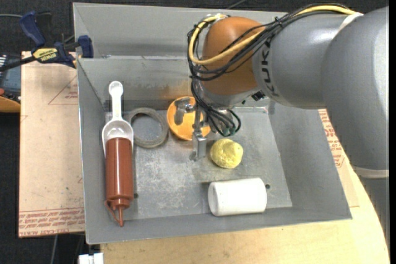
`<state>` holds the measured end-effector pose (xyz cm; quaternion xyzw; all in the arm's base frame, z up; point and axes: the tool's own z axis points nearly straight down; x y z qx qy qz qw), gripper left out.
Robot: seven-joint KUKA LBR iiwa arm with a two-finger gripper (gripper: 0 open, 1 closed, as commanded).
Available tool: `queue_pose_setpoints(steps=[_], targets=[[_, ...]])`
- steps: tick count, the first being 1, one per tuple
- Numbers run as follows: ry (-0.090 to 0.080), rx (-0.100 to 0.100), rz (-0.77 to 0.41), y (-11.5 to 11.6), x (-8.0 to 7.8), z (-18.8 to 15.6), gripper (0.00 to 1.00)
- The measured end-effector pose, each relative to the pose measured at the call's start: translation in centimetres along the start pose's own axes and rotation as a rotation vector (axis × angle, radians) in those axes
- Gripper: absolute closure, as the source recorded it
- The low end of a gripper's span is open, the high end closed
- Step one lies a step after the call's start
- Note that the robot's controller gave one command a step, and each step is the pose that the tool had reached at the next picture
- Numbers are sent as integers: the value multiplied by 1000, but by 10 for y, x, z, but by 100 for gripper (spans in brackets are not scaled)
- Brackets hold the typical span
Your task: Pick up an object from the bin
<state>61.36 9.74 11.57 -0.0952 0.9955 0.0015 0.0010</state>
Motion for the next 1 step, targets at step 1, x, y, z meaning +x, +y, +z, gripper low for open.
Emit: queue_pose_setpoints(steps=[1], targets=[[-13,-2,-261,10,-21,20,0]])
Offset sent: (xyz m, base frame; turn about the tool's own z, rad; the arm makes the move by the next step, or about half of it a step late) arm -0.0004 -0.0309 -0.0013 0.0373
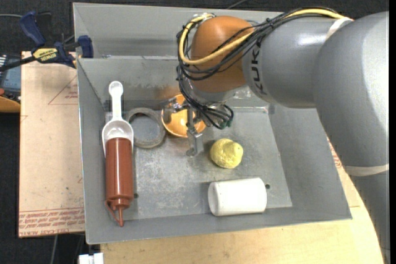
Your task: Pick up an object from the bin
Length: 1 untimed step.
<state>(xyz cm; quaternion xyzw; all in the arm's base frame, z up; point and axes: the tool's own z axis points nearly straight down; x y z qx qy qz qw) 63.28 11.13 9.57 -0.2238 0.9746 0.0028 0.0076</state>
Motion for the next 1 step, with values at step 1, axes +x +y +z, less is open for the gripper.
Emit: queue_pose_setpoints(steps=[1], targets=[[9,0,296,-29,34,-18,0]])
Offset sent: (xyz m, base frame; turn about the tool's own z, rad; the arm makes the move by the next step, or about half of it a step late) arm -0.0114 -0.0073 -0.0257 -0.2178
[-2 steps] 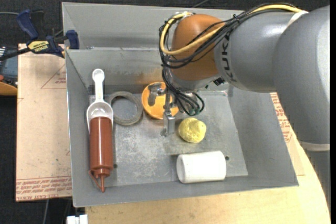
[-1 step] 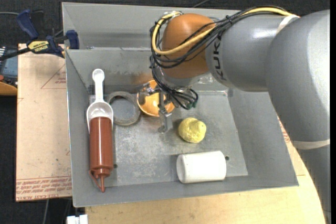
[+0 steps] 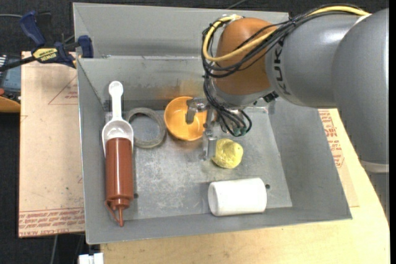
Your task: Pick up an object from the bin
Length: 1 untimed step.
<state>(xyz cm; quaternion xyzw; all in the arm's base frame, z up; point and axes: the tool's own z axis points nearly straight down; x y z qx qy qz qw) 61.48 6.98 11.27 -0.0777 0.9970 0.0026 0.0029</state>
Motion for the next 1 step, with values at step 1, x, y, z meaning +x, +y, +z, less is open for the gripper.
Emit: queue_pose_setpoints(steps=[1], targets=[[-6,-1,-440,23,-8,30,0]])
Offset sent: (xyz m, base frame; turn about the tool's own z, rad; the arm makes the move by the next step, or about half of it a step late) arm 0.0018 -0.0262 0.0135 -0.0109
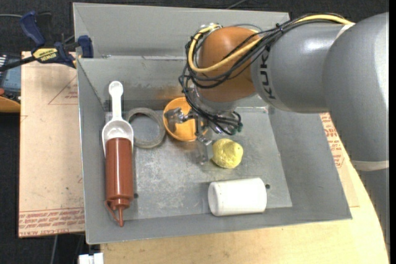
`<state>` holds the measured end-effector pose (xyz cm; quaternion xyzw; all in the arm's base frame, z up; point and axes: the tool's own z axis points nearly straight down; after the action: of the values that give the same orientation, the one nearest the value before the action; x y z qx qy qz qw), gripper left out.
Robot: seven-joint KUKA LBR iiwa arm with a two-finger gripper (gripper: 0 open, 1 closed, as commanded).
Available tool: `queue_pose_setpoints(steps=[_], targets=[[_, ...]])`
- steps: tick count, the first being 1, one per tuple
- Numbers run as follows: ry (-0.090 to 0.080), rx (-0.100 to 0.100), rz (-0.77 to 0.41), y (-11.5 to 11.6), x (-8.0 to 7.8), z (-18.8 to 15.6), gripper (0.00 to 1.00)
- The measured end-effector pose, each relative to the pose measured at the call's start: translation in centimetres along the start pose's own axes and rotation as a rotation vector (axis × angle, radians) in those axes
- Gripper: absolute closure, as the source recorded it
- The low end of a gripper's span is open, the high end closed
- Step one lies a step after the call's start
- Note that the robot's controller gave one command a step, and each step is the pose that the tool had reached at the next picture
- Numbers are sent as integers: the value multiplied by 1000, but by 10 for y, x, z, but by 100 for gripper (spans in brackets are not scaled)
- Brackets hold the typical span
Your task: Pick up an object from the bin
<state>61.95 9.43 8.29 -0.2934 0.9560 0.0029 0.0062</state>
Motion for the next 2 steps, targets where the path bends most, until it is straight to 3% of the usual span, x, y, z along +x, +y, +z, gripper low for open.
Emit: queue_pose_setpoints(steps=[1,2], targets=[[2,-3,-67,-5,6,-6,0],[-2,-2,-110,-15,-4,-4,0]])
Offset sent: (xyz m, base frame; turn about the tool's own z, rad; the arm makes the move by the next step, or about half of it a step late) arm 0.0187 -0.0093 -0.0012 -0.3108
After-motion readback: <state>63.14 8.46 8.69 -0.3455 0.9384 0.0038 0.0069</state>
